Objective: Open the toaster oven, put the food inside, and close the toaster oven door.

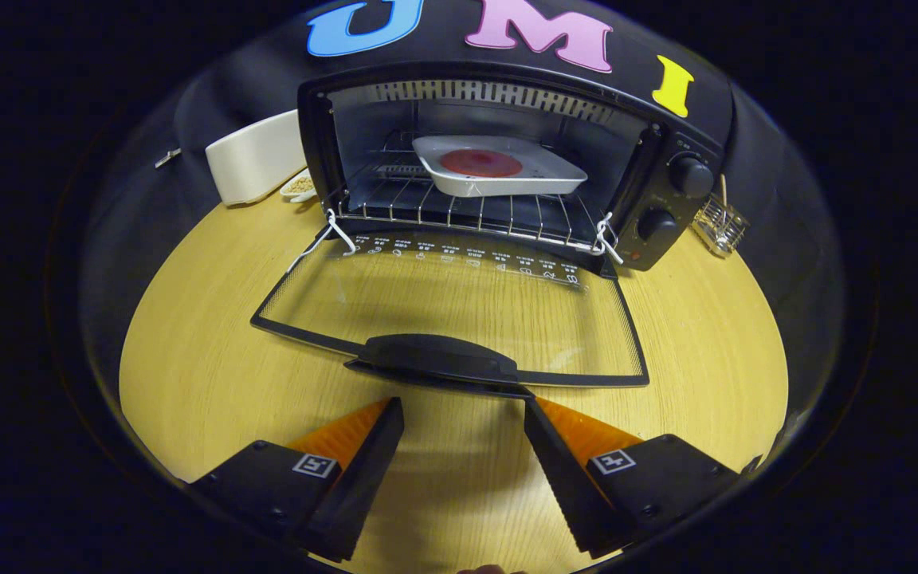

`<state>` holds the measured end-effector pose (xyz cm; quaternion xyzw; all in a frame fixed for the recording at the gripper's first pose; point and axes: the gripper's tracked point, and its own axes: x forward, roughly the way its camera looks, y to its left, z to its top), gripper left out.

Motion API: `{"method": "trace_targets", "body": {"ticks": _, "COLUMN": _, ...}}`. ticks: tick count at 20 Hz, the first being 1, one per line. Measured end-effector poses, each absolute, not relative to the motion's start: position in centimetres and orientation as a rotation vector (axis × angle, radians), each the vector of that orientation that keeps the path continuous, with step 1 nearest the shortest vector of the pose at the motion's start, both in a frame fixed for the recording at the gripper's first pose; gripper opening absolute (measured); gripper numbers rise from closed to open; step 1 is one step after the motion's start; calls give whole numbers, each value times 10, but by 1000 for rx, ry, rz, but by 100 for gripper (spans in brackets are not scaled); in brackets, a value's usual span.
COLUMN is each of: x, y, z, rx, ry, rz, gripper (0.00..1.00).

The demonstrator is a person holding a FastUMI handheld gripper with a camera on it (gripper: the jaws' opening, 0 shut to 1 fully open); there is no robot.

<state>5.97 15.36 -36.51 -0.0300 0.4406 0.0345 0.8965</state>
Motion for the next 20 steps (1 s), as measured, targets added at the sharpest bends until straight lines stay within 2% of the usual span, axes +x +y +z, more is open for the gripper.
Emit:
{"method": "trace_targets", "body": {"ticks": 7, "x": 74, "y": 155, "z": -325, "rx": -123, "ry": 823, "rz": 98, "gripper": 100}}
{"method": "trace_targets", "body": {"ticks": 20, "x": 137, "y": 146, "z": -134, "rx": -80, "ry": 375, "rz": 109, "gripper": 99}}
